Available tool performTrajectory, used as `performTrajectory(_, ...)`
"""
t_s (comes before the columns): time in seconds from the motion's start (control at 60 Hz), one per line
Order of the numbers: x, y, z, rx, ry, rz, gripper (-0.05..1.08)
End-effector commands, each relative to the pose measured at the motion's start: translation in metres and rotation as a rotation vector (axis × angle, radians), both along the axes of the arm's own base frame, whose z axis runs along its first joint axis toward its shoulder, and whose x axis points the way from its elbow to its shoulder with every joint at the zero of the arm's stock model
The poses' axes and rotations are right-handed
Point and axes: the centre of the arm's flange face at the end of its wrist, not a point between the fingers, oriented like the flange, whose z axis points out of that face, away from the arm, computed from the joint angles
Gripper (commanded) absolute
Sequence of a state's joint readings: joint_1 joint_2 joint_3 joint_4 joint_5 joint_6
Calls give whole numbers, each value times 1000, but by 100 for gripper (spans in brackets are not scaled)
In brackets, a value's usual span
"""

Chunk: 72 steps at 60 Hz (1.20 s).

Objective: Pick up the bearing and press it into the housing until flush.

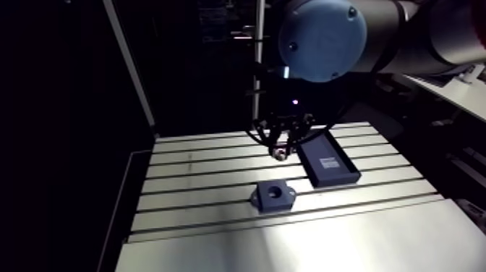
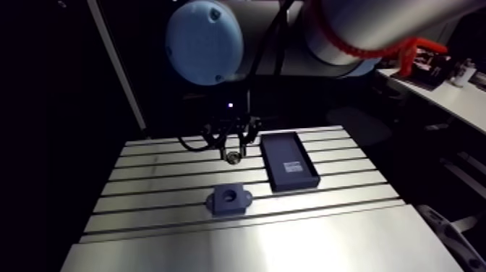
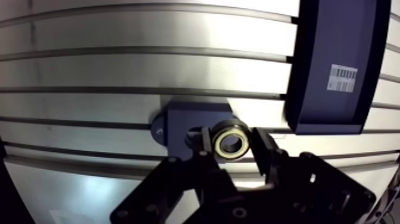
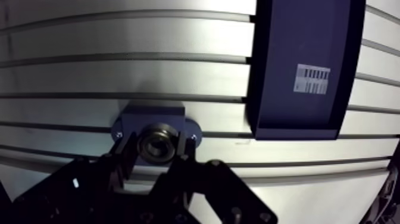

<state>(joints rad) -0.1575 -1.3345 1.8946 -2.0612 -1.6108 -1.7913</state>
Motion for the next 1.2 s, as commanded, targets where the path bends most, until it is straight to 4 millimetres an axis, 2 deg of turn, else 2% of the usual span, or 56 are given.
performTrajectory(0.017,10,-5,-4,-3,-9,10,68)
performTrajectory(0.367,24,-9,-17,2,9,14,69)
performTrajectory(1.2,36,-17,-38,-1,0,30,69)
